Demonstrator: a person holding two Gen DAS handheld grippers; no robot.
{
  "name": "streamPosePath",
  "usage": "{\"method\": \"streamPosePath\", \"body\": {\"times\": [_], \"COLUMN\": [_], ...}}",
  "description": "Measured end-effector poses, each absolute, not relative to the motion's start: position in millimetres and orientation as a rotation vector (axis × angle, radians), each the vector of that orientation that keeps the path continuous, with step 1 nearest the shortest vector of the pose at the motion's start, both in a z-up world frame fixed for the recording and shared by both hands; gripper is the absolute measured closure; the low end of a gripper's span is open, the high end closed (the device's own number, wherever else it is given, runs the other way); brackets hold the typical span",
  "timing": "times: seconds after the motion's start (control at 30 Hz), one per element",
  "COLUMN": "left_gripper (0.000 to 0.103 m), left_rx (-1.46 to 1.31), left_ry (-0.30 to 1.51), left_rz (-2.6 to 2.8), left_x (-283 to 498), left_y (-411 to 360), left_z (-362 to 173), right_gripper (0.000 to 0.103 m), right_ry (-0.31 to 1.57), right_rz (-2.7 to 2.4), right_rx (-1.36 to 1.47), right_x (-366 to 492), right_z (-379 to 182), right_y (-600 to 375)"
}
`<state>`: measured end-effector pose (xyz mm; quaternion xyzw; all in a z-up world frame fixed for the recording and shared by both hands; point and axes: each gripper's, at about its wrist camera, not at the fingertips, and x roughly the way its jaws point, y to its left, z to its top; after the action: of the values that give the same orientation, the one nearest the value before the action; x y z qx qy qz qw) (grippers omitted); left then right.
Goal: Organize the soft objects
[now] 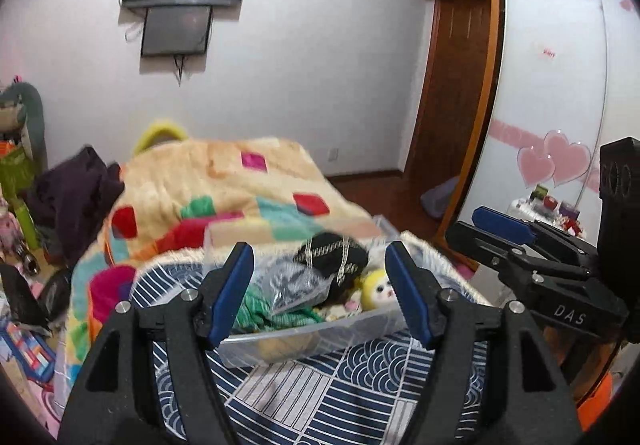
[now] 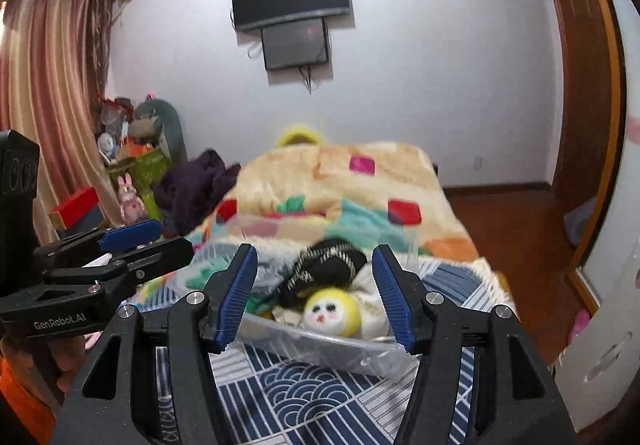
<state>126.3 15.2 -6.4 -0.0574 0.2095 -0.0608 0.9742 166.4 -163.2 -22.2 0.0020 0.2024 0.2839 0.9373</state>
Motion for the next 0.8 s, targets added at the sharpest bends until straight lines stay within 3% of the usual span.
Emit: {"method": "streamPosePath", "body": {"times": [0.23,0.4,0.5,0.63,0.8], "left_gripper": [0.027,0.01,0.005,0.002,0.002], "left_rx": [-0.085,-0.059,-0.05,-0.039,-0.033], "left_ry": [0.305,0.246,0.219,0.201,0.192], "left_rz": [-0.111,-0.096,-0.084,-0.077,-0.074], "left_x": [89,66,55,47,41], "left_y": [12,4,1,-2,-4], "left_z": [26,39,44,46,47], "right_gripper": [0.038,0.019,0.019,0.004,0.001], "right_ry": [0.286,0.218,0.2,0.188,0.17], "right_rz": [0.583,0.584,0.584,0.573,0.567], "right_rx": [0.029,0.049,0.05,0.055,0.068], "right_x": [139,121,114,113,106], "right_z": [11,22,25,24,23], "right_y": [-173,-179,-178,-177,-181]}}
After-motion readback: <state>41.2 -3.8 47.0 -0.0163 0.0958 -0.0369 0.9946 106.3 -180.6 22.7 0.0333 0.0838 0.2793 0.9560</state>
